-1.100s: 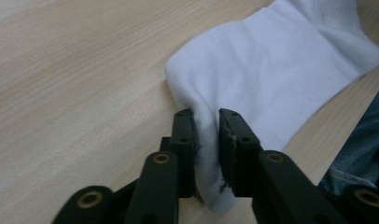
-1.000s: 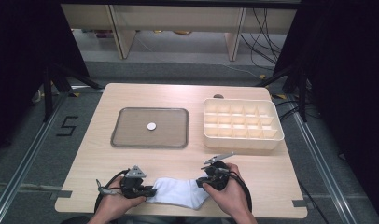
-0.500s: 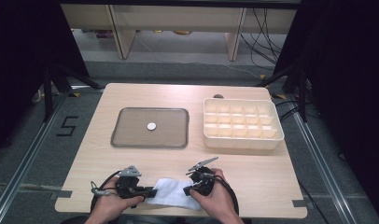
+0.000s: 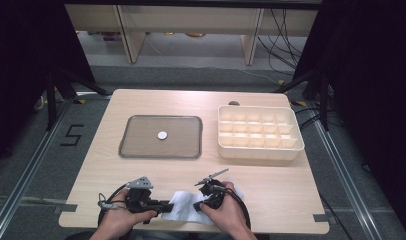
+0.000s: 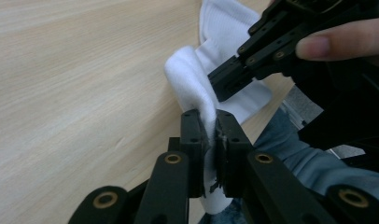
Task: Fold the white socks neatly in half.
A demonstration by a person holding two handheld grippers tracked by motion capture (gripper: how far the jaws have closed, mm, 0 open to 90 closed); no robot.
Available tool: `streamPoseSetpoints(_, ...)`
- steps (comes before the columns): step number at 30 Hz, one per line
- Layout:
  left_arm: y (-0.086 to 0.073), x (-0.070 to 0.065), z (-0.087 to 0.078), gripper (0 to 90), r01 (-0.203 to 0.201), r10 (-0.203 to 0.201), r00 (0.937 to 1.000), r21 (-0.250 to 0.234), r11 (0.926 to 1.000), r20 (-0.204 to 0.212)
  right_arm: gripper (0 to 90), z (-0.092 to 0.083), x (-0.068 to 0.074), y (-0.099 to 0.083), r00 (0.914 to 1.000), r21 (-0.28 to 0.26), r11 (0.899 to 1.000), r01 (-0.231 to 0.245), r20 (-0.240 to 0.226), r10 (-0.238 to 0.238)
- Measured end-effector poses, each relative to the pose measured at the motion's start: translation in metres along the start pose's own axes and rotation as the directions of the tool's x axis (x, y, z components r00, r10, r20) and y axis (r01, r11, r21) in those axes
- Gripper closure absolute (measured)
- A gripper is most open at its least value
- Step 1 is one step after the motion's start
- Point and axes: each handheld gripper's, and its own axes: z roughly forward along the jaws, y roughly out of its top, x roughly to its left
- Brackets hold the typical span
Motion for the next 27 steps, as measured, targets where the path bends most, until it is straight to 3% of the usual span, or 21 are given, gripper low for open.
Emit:
streamPoseSetpoints(3,0.002,-0.003,0.002,82.7,-0.005,0.005,0.9999,-0.008,1.0,0.01,90.0,0.0,0.001,0.0,0.9999,0.013,1.0,-0.017,0.001,0.017)
streamPoseSetpoints(8,0.006,-0.007,0.004,82.7,-0.021,0.021,0.9997,-0.01,0.9997,0.012,90.0,0.002,0.001,0.001,1.0,0.0,1.0,-0.002,0.0,0.002)
streamPoseSetpoints(9,0.006,-0.007,0.004,82.8,-0.021,0.021,0.9997,-0.01,0.9997,0.012,90.0,0.002,0.002,0.001,0.9998,0.008,1.0,-0.02,-0.004,0.02)
streamPoseSetpoints(18,0.01,-0.008,0.004,82.8,-0.017,0.017,0.9996,-0.025,0.9996,0.021,90.0,0.006,0.003,0.002,0.9998,-0.022,1.0,-0.004,-0.018,0.004)
streamPoseSetpoints(20,0.01,-0.007,0.004,82.8,-0.013,0.014,0.9994,-0.029,0.9995,0.033,89.6,0.004,0.004,0.002,0.9995,-0.021,1.0,-0.023,-0.021,0.022)
streamPoseSetpoints(22,0.01,-0.007,0.004,82.8,-0.012,0.013,0.9995,-0.029,0.9995,0.03,89.3,-0.004,0.002,0.003,0.9986,-0.063,0.998,-0.015,-0.051,0.012)
streamPoseSetpoints(23,0.01,-0.007,0.004,82.8,-0.012,0.013,0.9998,-0.028,0.9995,0.017,89.4,-0.011,0.0,0.004,0.9986,-0.068,0.997,-0.031,-0.045,0.028)
streamPoseSetpoints(25,0.01,-0.007,0.004,82.8,-0.012,0.013,0.9993,-0.029,0.9995,0.036,90.0,-0.028,-0.008,0.003,0.999,-0.119,0.992,-0.042,-0.022,0.039)
streamPoseSetpoints(27,0.011,-0.008,0.004,82.8,-0.015,0.015,0.9993,-0.028,0.9995,0.033,90.0,-0.046,-0.023,0.001,0.9984,-0.173,0.984,-0.038,0.034,0.044)
